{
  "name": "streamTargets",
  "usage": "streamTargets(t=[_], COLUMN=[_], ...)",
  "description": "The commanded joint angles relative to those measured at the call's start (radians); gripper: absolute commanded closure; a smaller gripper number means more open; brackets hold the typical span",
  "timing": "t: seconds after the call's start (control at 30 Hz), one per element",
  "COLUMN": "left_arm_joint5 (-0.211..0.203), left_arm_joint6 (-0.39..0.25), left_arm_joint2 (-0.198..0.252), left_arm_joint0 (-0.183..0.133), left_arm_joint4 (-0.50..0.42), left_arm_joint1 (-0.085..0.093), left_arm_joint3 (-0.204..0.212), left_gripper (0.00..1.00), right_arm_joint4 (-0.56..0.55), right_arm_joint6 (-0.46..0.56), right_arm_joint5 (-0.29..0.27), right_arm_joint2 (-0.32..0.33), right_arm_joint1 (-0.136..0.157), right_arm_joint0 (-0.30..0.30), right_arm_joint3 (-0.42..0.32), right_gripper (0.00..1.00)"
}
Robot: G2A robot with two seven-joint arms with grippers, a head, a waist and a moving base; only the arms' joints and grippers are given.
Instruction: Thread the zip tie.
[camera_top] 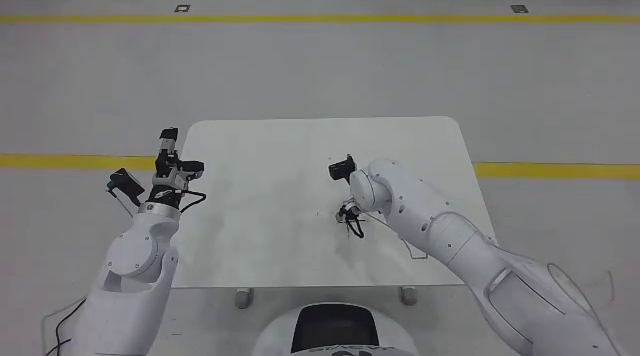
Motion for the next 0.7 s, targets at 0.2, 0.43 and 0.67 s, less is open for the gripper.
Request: streamTargets(t=[0.2, 0.43, 0.67], left_arm_joint5=[0.0, 0.0, 0.0], left_arm_joint6=[0.0, 0.0, 0.0], left_arm_joint2=[0.0, 0.0, 0.0], left_arm_joint0=[0.0, 0.0, 0.0], left_arm_joint4=[0.0, 0.0, 0.0], left_arm_joint1=[0.0, 0.0, 0.0], left_arm_joint3=[0.0, 0.0, 0.0], left_gripper=[0.0, 0.0, 0.0], right_arm_joint4=[-0.024, -0.018, 0.008], right_arm_joint6=[-0.026, -0.06, -0.065], right_arm_joint5=[0.003, 0.001, 0.003], right_arm_joint2=[0.008, 0.016, 0.07], right_arm_joint1=[-0.014, -0.014, -0.032], right_arm_joint0=[-0.002, -0.011, -0.008], right_arm_joint3=[0.023, 0.028, 0.074], right_gripper=[0.0, 0.0, 0.0])
